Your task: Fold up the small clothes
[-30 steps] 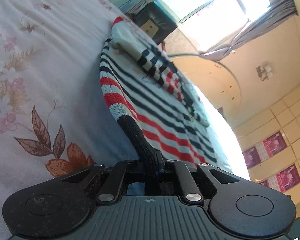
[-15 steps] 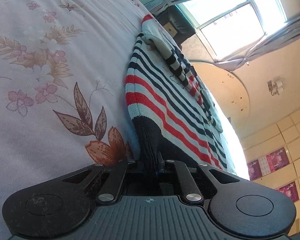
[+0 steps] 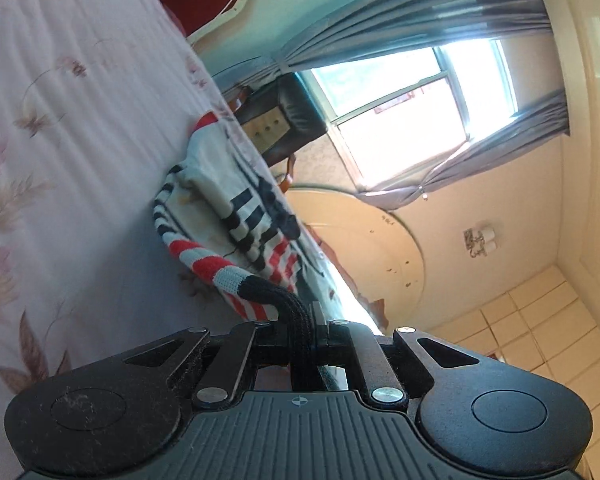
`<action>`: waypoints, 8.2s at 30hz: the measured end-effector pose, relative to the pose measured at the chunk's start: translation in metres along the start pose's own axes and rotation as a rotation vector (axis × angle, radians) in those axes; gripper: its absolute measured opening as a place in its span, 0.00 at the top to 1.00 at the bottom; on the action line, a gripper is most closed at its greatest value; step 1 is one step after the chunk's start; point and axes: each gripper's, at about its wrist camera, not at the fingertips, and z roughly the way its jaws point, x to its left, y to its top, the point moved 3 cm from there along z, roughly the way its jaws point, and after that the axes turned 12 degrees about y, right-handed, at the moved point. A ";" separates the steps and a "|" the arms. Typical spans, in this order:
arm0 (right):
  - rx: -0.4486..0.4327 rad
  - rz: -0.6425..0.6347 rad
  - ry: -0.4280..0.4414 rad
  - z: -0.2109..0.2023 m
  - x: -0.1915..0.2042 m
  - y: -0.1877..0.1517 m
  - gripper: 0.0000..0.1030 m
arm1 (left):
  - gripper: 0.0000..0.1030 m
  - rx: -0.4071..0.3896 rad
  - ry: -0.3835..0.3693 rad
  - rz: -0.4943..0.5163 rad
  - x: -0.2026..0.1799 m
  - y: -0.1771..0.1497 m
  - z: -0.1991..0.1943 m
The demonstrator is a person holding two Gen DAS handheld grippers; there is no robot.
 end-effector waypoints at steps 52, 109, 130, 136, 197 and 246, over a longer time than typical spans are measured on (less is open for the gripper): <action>-0.052 0.000 -0.009 0.281 -0.157 0.220 0.54 | 0.33 -0.042 0.327 0.367 -0.063 0.180 0.324; 0.160 -0.568 -0.334 0.313 -0.070 0.161 0.61 | 0.39 -0.097 0.455 0.893 -0.129 0.093 0.328; 0.262 -0.652 -0.311 0.276 -0.030 0.099 0.66 | 0.27 -0.062 0.427 0.870 -0.111 0.049 0.259; 0.391 -0.715 -0.201 0.308 0.013 0.035 0.64 | 0.29 -0.032 0.438 0.952 -0.119 -0.002 0.270; 0.299 -0.656 -0.419 0.253 -0.047 0.076 0.78 | 0.16 -0.056 0.670 0.896 -0.074 0.054 0.241; 0.241 -0.504 -0.394 0.180 -0.030 0.046 0.76 | 0.12 -0.083 0.566 0.514 -0.023 0.030 0.142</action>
